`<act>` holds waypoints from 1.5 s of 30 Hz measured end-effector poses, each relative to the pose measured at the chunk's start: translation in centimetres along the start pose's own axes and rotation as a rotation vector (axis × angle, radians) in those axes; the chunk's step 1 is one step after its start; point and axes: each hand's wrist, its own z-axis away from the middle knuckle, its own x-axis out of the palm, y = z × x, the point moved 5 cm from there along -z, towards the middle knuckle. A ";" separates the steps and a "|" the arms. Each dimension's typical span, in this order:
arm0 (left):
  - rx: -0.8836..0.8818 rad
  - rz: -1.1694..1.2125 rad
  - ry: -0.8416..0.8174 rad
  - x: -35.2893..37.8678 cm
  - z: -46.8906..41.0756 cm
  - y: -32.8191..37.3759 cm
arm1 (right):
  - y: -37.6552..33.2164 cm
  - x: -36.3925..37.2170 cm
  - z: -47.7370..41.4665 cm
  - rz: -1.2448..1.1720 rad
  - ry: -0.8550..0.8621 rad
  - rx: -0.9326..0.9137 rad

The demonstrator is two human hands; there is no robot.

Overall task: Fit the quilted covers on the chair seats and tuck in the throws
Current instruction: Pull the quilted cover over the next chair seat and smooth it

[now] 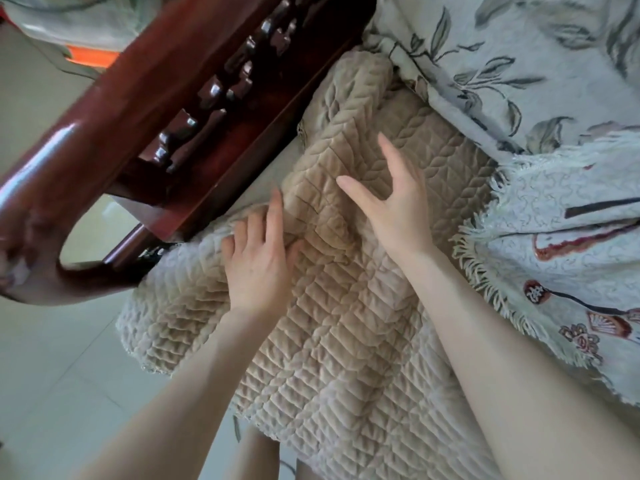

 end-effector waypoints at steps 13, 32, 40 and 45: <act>-0.227 0.380 -0.293 -0.5 -1.1 -1.6 | -3.5 1.1 -6.6 0.486 -0.171 -0.326; -0.447 0.291 0.063 -4.3 -0.8 -3.7 | -6.5 3.8 -12.1 0.990 -0.471 -0.324; -0.386 0.265 0.145 -3.2 0.1 -4.1 | -3.9 3.3 -11.7 0.787 -0.342 -0.158; -0.061 0.180 0.205 -3.5 1.4 -1.4 | -3.2 5.2 -9.1 0.479 -0.461 -0.135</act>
